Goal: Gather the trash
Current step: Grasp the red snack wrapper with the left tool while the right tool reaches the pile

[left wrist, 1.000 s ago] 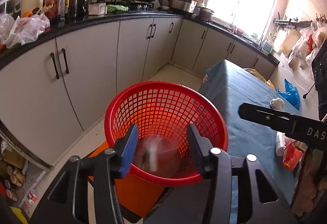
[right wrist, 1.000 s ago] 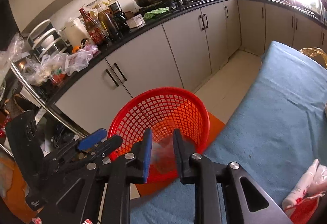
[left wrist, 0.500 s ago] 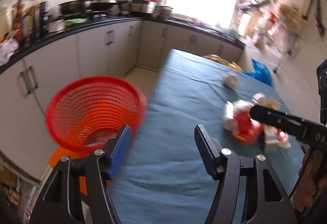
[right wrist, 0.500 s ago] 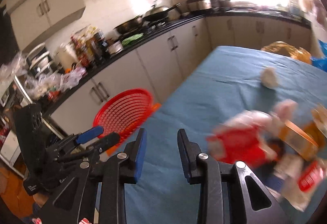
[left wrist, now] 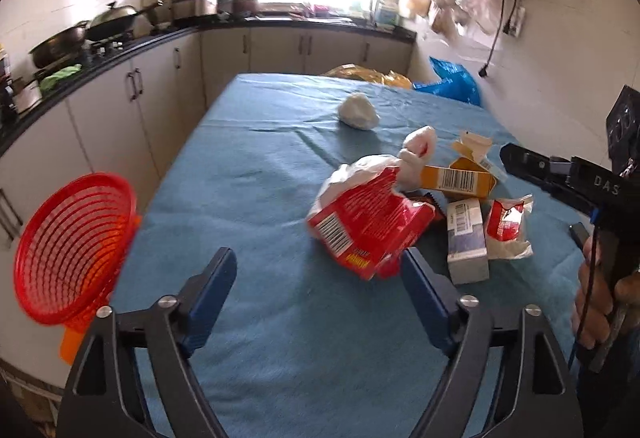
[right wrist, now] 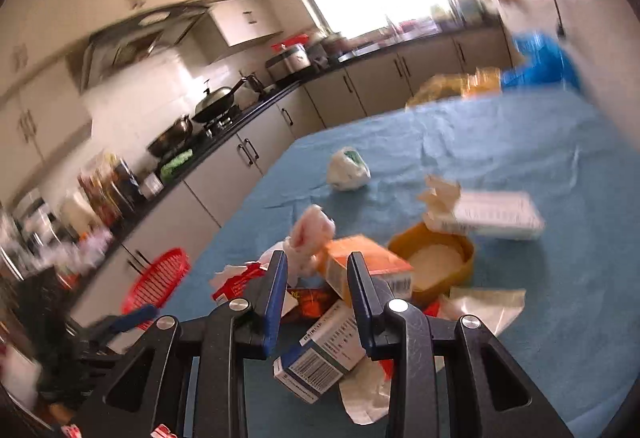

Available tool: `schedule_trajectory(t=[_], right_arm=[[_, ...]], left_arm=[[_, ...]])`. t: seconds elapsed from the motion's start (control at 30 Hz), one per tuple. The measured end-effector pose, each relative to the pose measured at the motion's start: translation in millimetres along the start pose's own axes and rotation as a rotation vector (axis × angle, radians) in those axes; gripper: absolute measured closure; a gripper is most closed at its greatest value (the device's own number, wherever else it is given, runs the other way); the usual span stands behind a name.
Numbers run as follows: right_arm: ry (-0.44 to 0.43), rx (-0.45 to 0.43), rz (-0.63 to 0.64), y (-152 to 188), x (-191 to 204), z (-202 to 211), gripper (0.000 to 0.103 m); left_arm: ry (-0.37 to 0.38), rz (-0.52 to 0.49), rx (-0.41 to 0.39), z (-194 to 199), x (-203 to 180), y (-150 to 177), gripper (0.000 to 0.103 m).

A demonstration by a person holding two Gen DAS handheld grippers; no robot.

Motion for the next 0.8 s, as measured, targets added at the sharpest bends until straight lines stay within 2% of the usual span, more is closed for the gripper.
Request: schedule_trajectory(t=[0.1, 0.33, 0.4, 0.47, 0.53, 0.57, 0.63, 0.8], right_arm=[[-0.033, -0.002, -0.02, 0.8, -4.6, 5.1, 0.07], [-0.062, 0.001, -0.038, 4.2, -5.5, 6.6, 0.07], [-0.067, 0.001, -0.045, 4.9, -6.9, 7.8, 0.07], [-0.072, 0.004, -0.049, 4.6, -8.5, 7.2, 0.07], [-0.076, 0.005, -0.054, 4.5, -10.3, 6.8, 0.07], [-0.077, 0.007, -0.055, 4.6, -10.3, 6.5, 0.07], [-0.078, 0.007, -0.06, 4.7, -10.7, 5.3, 0.07], [-0.069, 0.006, -0.065, 5.2, -13.0, 4.4, 0.07]], left_arm=[[-0.002, 0.003, 0.033, -18.4, -1.2, -8.5, 0.017], [0.101, 0.18, 0.096, -64.8, 22.0, -31.8, 0.017], [0.141, 0.199, 0.141, -81.1, 22.1, -32.8, 0.017], [0.165, 0.2, 0.17, -90.5, 16.9, -29.8, 0.027], [0.178, 0.171, 0.184, -93.4, 8.6, -25.6, 0.049], [0.177, 0.143, 0.185, -93.3, 1.7, -23.2, 0.051], [0.173, 0.095, 0.166, -87.9, -10.1, -19.9, 0.065], [0.164, -0.001, 0.122, -75.0, -35.5, -13.3, 0.071]])
Point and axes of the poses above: each gripper's, at about its wrist camera, not at the fingertips, and z roughly against the way its jaws point, x to its left, y to its underside, the point moved 4 cm from there along -z, roughly the way its jaws point
